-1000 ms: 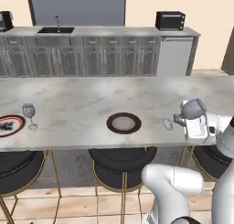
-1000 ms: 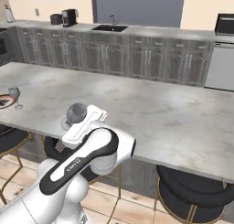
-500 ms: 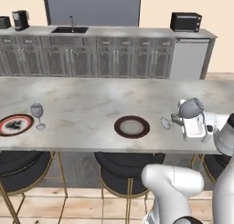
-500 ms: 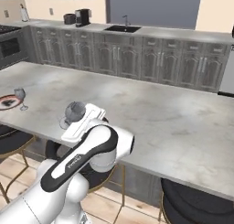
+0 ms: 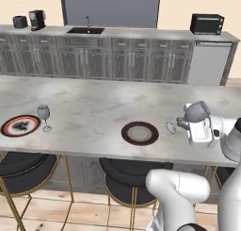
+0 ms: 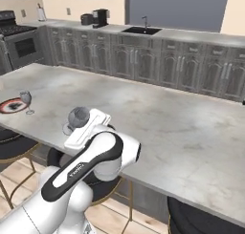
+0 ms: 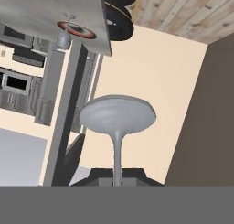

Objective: Retrieve the wine glasses from the counter and place one next to each plate.

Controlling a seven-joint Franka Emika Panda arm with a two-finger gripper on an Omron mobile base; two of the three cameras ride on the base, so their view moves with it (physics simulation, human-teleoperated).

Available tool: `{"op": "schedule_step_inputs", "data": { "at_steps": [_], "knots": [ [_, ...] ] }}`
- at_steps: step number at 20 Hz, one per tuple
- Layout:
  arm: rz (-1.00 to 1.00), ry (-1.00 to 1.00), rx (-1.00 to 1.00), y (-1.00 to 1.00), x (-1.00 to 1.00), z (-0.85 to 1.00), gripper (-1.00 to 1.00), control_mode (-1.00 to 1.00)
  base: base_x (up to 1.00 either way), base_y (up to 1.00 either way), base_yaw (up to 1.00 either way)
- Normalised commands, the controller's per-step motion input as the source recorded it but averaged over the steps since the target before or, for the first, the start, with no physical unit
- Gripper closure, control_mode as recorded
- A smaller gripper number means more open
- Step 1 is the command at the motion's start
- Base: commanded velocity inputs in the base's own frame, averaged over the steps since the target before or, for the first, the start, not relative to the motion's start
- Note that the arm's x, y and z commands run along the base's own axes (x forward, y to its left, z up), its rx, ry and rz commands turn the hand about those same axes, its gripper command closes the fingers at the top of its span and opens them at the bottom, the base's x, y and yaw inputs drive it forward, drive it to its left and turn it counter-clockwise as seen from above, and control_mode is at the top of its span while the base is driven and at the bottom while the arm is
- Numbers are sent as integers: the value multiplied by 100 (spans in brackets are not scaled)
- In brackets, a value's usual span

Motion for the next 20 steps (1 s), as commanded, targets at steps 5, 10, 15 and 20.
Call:
{"op": "schedule_step_inputs", "data": {
  "at_steps": [5,10,15,20],
  "knots": [
    [0,0,0,0,0,0,100,100,27,-35,32],
    [5,10,-1,-6,23,-1,100,-100,28,-14,12],
    [10,22,-7,-10,54,0,100,-100,0,0,0],
    [8,18,-6,-32,30,0,100,-100,0,0,0]
  ]
}}
